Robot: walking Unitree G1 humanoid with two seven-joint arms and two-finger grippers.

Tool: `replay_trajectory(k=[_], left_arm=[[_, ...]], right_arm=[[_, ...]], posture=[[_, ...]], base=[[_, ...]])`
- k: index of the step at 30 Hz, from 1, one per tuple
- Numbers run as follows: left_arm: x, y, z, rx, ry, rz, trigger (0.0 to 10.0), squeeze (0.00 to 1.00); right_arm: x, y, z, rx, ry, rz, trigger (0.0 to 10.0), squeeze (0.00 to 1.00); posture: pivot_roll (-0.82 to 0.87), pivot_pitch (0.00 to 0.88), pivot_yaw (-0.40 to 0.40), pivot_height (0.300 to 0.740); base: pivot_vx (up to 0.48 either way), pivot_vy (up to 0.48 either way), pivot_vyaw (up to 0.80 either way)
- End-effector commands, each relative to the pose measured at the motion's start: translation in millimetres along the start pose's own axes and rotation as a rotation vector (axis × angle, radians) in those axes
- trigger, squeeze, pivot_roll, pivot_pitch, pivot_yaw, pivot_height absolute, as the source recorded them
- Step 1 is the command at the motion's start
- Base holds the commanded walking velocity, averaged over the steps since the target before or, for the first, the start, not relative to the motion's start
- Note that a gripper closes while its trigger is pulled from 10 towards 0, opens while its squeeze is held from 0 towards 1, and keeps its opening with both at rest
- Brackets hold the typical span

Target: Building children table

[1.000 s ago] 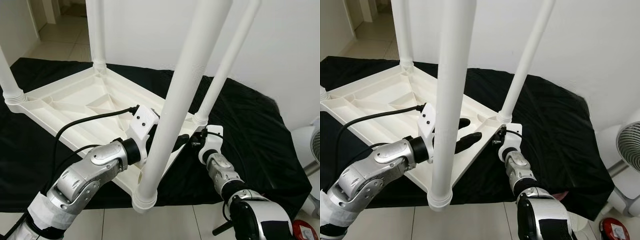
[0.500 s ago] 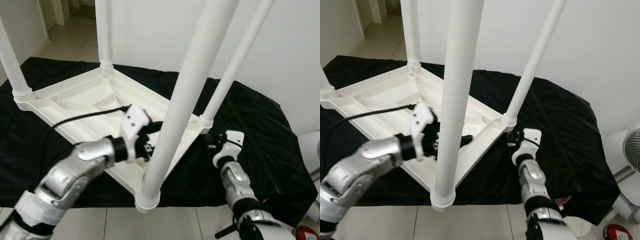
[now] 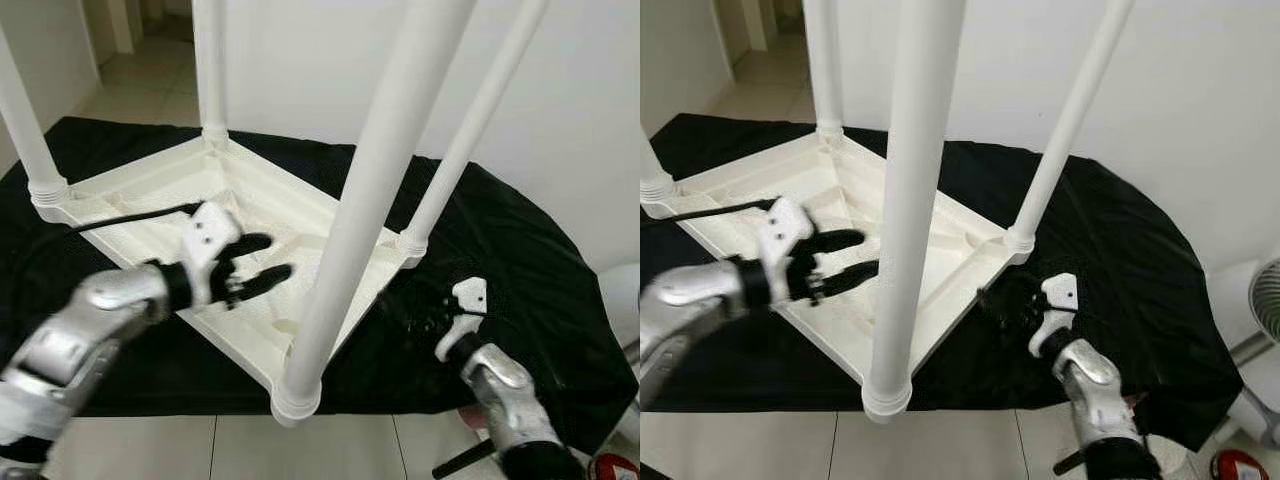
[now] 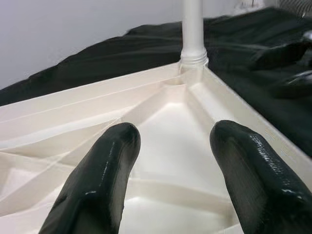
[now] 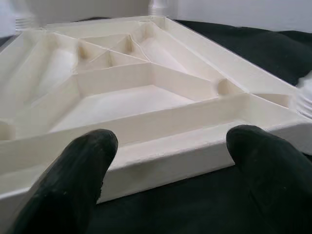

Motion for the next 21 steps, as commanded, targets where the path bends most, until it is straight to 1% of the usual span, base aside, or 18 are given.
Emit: replay_trajectory(k=[1, 2, 3, 4, 5, 6, 8, 9, 12, 13, 15, 17, 21], left_arm=[[3.5, -10.9, 1.5, -0.073, -0.046, 0.071, 10.0, 0.0], [4.9, -12.8, 3.0, -0.087, -0.049, 0.088, 10.0, 0.0], [4.9, -12.8, 3.0, -0.087, -0.049, 0.088, 10.0, 0.0], [5.8, -13.6, 3.7, -0.094, -0.053, 0.095, 10.0, 0.0], [5.8, -13.6, 3.7, -0.094, -0.053, 0.095, 10.0, 0.0], [6.5, -14.3, 3.5, -0.107, -0.062, 0.104, 10.0, 0.0], [11.0, -22.5, 1.3, -0.145, -0.106, 0.16, 10.0, 0.0], [11.0, -22.5, 1.3, -0.145, -0.106, 0.16, 10.0, 0.0], [20.0, -37.6, -1.0, -0.177, -0.168, 0.258, 10.0, 0.0], [20.0, -37.6, -1.0, -0.177, -0.168, 0.258, 10.0, 0.0], [26.3, -47.5, -3.0, -0.205, -0.213, 0.323, 10.0, 0.0], [29.3, -55.9, -3.4, -0.243, -0.236, 0.378, 10.0, 0.0], [27.9, -60.7, -4.5, -0.274, -0.251, 0.403, 10.0, 0.0]], right_arm=[[0.6, 1.1, 14.5, 0.019, 0.144, 0.059, 10.0, 0.85], [-0.7, 1.0, 21.3, 0.028, 0.199, 0.076, 10.0, 0.0], [-0.7, 1.0, 21.3, 0.028, 0.199, 0.076, 10.0, 0.0], [-1.0, 1.2, 26.2, 0.032, 0.235, 0.087, 10.0, 0.0], [-1.0, 1.2, 26.2, 0.032, 0.235, 0.087, 10.0, 0.0], [-2.4, 1.5, 31.2, 0.037, 0.264, 0.093, 10.0, 0.0], [-4.8, 1.9, 42.7, 0.055, 0.331, 0.11, 10.0, 0.0], [-4.8, 1.9, 42.7, 0.055, 0.331, 0.11, 10.0, 0.0], [-8.4, 3.6, 44.2, 0.07, 0.34, 0.122, 10.0, 0.0], [-8.4, 3.6, 44.2, 0.07, 0.34, 0.122, 10.0, 0.0], [-7.2, 7.9, 42.5, 0.065, 0.342, 0.129, 10.0, 0.0], [-5.8, 10.6, 41.1, 0.062, 0.342, 0.131, 10.0, 0.0], [-4.8, 11.7, 40.2, 0.063, 0.34, 0.132, 10.0, 0.0]], posture=[[0.03, 0.0, -0.114, 0.74], [0.03, 0.0, -0.114, 0.74], [0.03, 0.0, -0.114, 0.74], [0.03, 0.0, -0.114, 0.74], [0.03, 0.0, -0.114, 0.74], [0.04, 0.0, -0.118, 0.74], [0.04, 0.0, -0.123, 0.74], [0.04, 0.0, -0.123, 0.74], [0.04, 0.0, -0.126, 0.74], [0.04, 0.0, -0.126, 0.74], [0.04, 0.0, -0.126, 0.74], [0.04, 0.0, -0.126, 0.74], [0.03, 0.0, -0.121, 0.74]], base=[[0.0, 0.0, 0.0], [0.0, 0.0, 0.0], [0.0, 0.0, 0.0], [0.0, 0.0, 0.0], [0.0, 0.0, 0.0], [0.0, 0.0, 0.0], [0.0, 0.0, 0.0], [0.0, 0.0, 0.0], [0.0, 0.0, 0.0], [0.0, 0.0, 0.0], [0.0, 0.0, 0.0], [0.0, 0.0, 0.0], [0.0, 0.0, 0.0]])
Point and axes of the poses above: a point about 5 cm out from each wrist's last joint towards the gripper, its own x axis pointing back from the gripper into the wrist, its own y axis along the axis of the wrist's last joint, z = x × y, the point moved 4 cm from there along -x, pointing out of the wrist towards the gripper, and after that the axes turned 3 degrees about -x, right-handed, at the moved point
